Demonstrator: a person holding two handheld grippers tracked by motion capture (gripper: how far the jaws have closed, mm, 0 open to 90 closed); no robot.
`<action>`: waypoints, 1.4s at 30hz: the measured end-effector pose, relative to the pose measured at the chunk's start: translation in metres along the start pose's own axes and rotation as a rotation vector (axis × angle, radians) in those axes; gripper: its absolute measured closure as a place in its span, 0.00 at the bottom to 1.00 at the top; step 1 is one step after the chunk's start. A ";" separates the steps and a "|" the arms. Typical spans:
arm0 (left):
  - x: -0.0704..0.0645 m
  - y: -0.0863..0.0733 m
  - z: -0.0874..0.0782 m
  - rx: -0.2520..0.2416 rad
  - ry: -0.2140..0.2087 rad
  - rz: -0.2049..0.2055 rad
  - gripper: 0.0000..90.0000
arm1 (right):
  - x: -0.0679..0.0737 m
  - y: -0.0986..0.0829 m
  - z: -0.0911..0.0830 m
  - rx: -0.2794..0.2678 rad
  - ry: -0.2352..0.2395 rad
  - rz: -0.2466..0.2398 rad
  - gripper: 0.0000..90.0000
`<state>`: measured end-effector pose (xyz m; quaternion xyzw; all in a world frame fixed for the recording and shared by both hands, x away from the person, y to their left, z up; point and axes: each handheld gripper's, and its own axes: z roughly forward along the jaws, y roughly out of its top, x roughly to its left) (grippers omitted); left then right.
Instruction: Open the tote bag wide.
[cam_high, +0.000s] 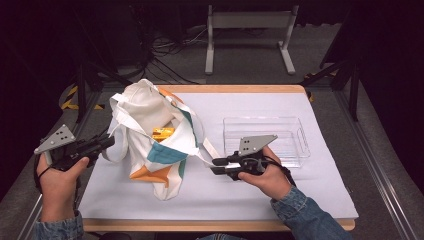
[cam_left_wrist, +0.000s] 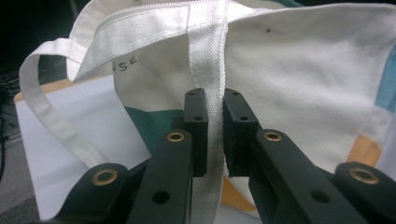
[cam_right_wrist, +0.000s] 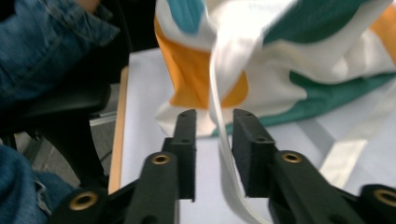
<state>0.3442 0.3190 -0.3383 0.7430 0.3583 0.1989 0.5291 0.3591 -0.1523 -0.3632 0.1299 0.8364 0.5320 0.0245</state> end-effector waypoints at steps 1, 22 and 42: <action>-0.001 0.000 0.000 -0.002 -0.005 -0.001 0.91 | 0.000 0.004 -0.002 -0.016 0.002 -0.003 0.72; -0.006 0.002 0.011 -0.005 -0.045 0.027 0.91 | -0.040 0.086 0.035 -0.128 -0.162 -0.058 0.48; -0.009 -0.001 0.021 0.069 -0.098 0.071 0.91 | -0.069 0.102 0.085 -0.047 -0.244 -0.071 0.72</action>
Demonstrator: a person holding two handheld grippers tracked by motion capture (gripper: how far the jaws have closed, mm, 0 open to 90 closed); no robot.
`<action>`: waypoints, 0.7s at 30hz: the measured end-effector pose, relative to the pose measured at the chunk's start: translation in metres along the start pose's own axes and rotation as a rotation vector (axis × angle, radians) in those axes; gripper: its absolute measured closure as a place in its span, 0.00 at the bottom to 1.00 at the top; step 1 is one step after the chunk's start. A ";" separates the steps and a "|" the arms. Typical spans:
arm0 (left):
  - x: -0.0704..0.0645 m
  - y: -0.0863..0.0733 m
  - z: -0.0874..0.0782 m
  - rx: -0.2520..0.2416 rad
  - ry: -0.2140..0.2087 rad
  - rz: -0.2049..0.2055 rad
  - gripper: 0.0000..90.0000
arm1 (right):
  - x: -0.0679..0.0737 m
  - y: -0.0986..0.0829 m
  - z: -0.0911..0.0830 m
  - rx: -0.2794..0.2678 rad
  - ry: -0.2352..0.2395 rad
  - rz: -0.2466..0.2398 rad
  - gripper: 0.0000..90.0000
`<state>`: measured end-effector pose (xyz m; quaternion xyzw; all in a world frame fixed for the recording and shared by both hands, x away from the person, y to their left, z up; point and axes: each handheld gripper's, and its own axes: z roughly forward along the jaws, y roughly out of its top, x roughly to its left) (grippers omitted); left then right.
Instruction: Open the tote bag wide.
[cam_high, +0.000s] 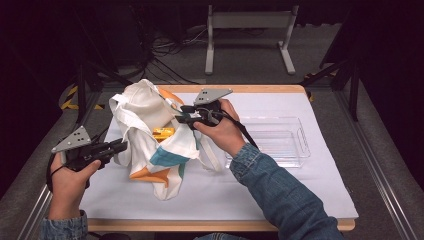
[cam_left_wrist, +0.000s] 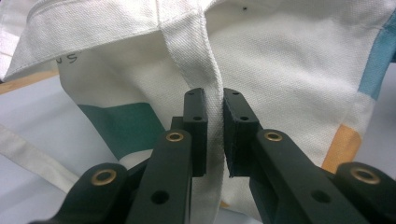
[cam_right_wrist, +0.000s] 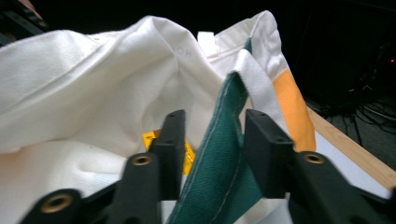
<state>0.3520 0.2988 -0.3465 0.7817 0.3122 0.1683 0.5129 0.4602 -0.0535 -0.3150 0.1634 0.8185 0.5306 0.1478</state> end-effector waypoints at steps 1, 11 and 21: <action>0.000 0.000 0.000 0.000 -0.001 -0.001 0.91 | -0.001 0.000 0.000 0.008 -0.004 -0.003 0.80; 0.003 -0.003 -0.003 0.048 -0.008 -0.007 0.91 | -0.010 0.000 -0.018 -0.006 -0.043 0.015 0.98; 0.007 -0.006 -0.010 0.093 0.015 -0.027 0.91 | -0.025 -0.015 -0.050 -0.042 -0.081 0.077 0.98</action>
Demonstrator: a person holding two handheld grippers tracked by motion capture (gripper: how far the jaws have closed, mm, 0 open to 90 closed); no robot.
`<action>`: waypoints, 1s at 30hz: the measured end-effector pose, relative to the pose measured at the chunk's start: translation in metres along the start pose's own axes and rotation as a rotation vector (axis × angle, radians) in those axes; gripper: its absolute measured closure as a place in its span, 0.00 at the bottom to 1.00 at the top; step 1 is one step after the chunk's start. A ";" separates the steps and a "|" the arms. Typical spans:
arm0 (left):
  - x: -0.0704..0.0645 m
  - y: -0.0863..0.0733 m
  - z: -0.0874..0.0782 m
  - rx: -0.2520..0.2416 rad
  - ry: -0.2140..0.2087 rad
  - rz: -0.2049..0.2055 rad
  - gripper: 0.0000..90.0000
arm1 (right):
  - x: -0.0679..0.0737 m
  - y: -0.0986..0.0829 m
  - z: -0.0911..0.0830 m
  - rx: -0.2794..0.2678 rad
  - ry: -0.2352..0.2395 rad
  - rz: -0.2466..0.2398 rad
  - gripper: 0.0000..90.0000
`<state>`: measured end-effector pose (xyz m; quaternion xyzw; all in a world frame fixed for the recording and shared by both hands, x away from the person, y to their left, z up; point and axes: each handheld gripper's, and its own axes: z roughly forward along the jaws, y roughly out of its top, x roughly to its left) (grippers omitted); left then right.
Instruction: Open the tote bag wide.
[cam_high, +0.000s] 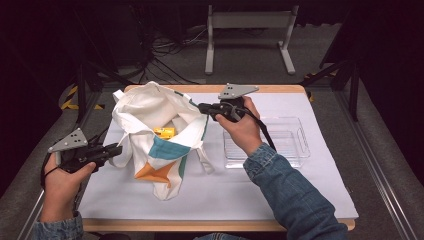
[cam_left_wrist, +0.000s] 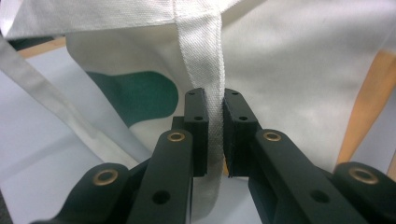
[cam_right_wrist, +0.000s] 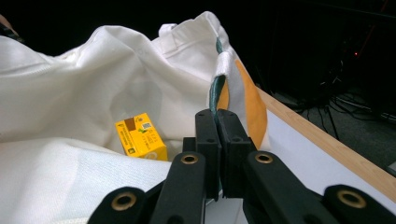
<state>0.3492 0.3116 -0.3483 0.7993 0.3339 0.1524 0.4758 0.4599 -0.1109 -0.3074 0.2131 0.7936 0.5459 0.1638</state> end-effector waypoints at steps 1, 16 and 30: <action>0.000 0.000 0.000 0.002 0.001 -0.004 0.91 | -0.002 -0.002 -0.004 -0.003 -0.006 0.008 0.98; 0.001 -0.001 -0.009 -0.036 0.025 -0.008 0.92 | -0.012 -0.020 -0.021 -0.003 -0.022 0.059 0.96; -0.010 0.007 -0.007 -0.081 -0.028 0.033 0.92 | 0.025 0.003 -0.041 -0.107 0.053 0.005 0.75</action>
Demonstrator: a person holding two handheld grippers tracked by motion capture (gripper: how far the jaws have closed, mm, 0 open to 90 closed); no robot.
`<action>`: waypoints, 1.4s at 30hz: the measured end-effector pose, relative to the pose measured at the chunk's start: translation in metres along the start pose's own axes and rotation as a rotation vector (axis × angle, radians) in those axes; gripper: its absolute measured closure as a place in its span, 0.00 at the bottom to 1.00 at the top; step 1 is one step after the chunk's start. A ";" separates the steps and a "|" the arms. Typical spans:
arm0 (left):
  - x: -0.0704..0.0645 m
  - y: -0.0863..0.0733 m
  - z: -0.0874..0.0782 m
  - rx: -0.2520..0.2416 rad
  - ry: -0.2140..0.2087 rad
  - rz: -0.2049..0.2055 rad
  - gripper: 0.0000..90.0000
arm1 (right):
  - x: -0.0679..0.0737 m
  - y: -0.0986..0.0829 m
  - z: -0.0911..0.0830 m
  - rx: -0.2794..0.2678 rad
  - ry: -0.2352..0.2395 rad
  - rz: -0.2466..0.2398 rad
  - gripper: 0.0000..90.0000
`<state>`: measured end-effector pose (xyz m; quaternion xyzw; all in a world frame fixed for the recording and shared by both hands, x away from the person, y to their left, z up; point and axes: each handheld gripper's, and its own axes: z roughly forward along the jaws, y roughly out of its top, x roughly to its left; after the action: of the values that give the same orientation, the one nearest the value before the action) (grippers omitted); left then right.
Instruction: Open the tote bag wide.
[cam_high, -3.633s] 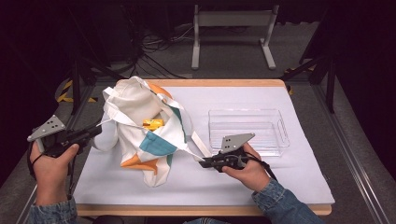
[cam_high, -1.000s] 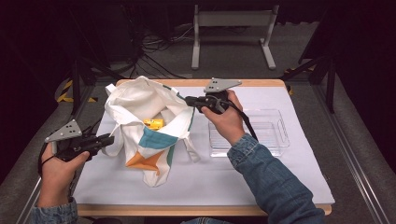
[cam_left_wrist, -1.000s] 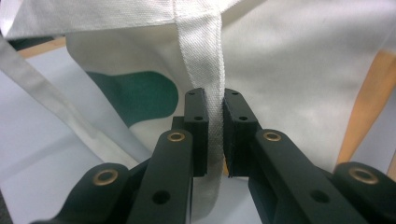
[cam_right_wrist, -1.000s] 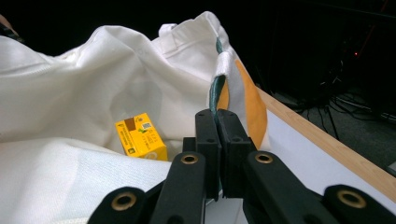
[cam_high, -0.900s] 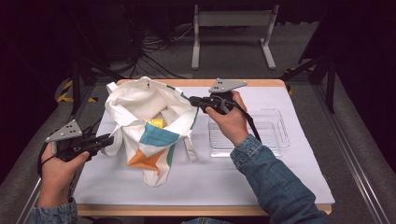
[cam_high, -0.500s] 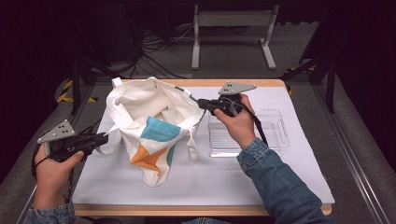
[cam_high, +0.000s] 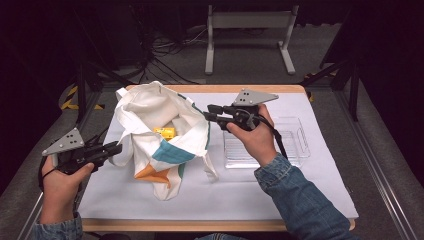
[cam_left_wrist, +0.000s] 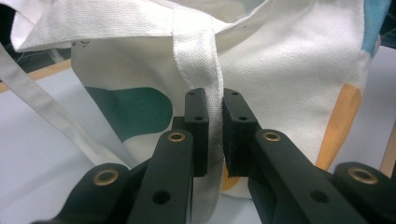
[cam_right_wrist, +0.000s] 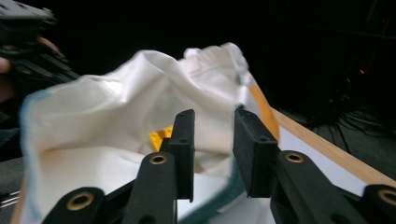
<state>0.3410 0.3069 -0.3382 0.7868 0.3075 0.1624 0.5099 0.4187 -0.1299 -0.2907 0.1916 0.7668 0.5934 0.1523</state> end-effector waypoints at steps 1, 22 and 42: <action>0.000 0.000 0.000 -0.001 -0.003 0.004 0.91 | 0.006 0.002 -0.001 -0.006 0.021 -0.005 0.73; 0.005 -0.010 0.014 0.066 -0.034 -0.018 0.91 | 0.080 -0.025 0.038 0.186 0.336 -0.108 0.98; 0.018 -0.027 0.031 0.239 -0.005 -0.112 0.91 | 0.085 -0.087 0.059 0.420 0.487 -0.053 0.98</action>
<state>0.3631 0.3048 -0.3769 0.8240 0.3669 0.0939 0.4214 0.3607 -0.0589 -0.3905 0.0513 0.8910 0.4466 -0.0630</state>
